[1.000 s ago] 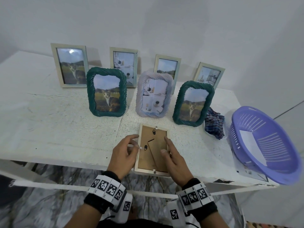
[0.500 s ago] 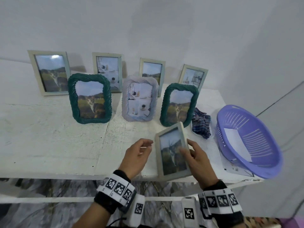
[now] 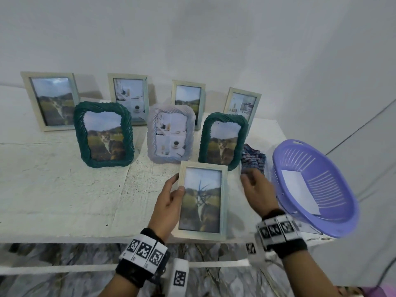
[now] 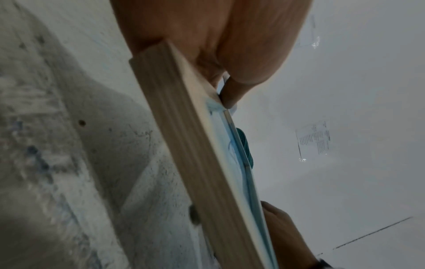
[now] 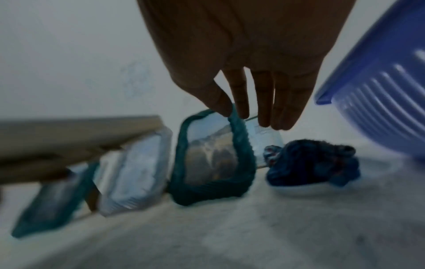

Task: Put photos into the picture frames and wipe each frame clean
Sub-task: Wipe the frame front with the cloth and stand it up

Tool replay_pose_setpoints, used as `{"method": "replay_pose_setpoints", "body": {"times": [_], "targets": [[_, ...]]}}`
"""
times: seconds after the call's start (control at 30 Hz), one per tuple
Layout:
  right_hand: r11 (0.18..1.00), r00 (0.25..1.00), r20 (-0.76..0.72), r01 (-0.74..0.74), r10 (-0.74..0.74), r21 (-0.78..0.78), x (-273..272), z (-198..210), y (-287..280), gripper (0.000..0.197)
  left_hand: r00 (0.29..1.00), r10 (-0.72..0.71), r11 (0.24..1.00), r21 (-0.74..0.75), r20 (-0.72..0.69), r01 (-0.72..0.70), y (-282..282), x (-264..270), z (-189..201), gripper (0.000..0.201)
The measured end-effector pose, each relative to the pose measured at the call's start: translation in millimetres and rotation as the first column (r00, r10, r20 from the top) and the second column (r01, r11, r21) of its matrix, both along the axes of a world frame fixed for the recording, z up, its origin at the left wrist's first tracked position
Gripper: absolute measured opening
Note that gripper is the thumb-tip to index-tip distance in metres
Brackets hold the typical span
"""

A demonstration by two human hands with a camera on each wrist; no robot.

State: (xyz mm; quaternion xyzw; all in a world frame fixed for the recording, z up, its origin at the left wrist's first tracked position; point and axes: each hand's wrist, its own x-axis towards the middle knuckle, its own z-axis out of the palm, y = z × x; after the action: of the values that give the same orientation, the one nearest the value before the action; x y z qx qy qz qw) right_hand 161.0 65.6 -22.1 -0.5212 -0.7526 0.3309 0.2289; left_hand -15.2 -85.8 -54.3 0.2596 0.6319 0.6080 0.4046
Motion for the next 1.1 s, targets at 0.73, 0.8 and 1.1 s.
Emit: {"method": "replay_pose_setpoints", "body": {"times": [0.73,0.8,1.1], "targets": [[0.987,0.906,0.403,0.081,-0.133,0.142,-11,4,28,0.034,0.992,0.042,0.999,0.027,-0.117,-0.039,-7,-10,10,0.043],[0.974,0.952,0.266,0.097,-0.151,0.207,-13,11,-6,0.036,0.991,0.043,0.998,0.043,-0.125,-0.038,-7,-11,8,0.044],[0.866,0.931,0.357,-0.242,0.08,0.438,-61,3,-87,0.04,0.972,0.09,0.992,0.104,-0.217,-0.069,-8,-5,9,0.045]]}}
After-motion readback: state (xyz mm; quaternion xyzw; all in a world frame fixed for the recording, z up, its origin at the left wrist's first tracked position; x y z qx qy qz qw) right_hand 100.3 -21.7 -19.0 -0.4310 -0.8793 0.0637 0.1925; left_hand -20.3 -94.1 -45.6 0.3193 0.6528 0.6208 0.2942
